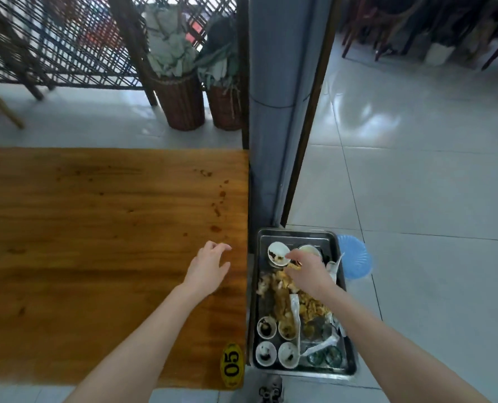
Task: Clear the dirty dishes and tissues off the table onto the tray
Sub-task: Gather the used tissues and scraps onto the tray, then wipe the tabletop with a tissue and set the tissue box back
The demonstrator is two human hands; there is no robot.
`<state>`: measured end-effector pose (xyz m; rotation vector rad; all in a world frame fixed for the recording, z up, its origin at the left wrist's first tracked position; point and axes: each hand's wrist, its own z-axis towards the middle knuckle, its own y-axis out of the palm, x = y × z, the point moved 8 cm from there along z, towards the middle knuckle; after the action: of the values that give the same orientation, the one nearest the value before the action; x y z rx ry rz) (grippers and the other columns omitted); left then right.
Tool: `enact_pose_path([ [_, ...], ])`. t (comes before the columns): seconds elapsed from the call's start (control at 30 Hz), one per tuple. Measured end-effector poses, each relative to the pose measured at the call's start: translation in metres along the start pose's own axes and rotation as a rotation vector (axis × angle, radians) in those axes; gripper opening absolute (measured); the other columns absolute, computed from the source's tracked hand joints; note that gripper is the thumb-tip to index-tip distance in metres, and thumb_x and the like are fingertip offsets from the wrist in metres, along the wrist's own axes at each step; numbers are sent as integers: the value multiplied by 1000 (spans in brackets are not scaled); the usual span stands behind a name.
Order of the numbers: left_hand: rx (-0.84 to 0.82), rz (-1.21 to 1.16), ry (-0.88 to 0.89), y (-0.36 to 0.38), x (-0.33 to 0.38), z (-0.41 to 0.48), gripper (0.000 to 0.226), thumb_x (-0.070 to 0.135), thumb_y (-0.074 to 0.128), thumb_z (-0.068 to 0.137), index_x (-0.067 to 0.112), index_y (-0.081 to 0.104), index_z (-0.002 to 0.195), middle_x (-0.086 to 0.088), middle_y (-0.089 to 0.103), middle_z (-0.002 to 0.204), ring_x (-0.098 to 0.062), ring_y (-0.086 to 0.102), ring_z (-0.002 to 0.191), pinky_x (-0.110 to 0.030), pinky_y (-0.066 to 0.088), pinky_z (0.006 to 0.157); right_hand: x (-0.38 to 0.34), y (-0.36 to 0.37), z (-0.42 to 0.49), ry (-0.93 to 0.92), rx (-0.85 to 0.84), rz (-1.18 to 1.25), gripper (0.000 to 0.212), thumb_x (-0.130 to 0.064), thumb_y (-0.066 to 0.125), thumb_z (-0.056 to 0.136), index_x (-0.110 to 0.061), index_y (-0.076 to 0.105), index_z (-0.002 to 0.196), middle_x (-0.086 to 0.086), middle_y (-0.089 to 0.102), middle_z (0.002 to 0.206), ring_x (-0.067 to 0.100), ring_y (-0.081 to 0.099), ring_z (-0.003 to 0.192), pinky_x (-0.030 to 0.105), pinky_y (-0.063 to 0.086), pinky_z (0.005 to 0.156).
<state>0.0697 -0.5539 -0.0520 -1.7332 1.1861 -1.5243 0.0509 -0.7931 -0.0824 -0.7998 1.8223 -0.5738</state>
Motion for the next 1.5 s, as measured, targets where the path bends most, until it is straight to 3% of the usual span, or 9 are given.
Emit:
enact_pose_path([
  [0.13,49,16,-49,-25,-42,-33,35,26,54,96,28,50,131,3,48,129,-16,50,115,-29,44,93,-50,19,-13,-102,23,-47,34,-21,58,91,-22,57,125,-3,60,124,16,56,110,30,47,94],
  [0.37,159,94,-167,-82,-133,-105,34,26,52,97,30,50,131,6,48,135,-19,46,123,-39,34,103,-147,65,-51,-304,125,-223,33,-14,57,88,-23,61,120,-3,64,118,18,55,113,32,42,96],
  [1.03,428,-47,-573,-214,-402,-354,36,27,52,96,26,51,131,4,49,136,-19,47,123,-38,38,101,-425,310,-146,-712,-72,-282,33,-13,61,90,-30,59,118,-7,61,121,14,55,115,32,46,99],
  [1.17,459,-78,-653,-230,-439,-388,34,26,49,95,29,51,129,5,50,133,-18,46,123,-45,34,105,-476,341,-149,-746,-135,-303,32,-14,58,92,-30,58,119,-4,58,124,17,53,118,33,45,100],
  [1.27,501,-86,-703,-242,-467,-407,32,26,50,95,30,53,127,5,55,127,-17,51,117,-43,37,102,-511,368,-151,-799,-195,-311,32,-12,55,93,-28,57,121,-2,58,124,18,52,118,35,45,102],
  [1.5,500,-52,-795,-274,-538,-419,32,25,48,97,28,52,128,5,49,134,-16,46,122,-38,33,101,-590,427,-129,-853,-268,-312,31,-12,53,94,-24,56,123,0,59,121,19,52,117,39,40,105],
])
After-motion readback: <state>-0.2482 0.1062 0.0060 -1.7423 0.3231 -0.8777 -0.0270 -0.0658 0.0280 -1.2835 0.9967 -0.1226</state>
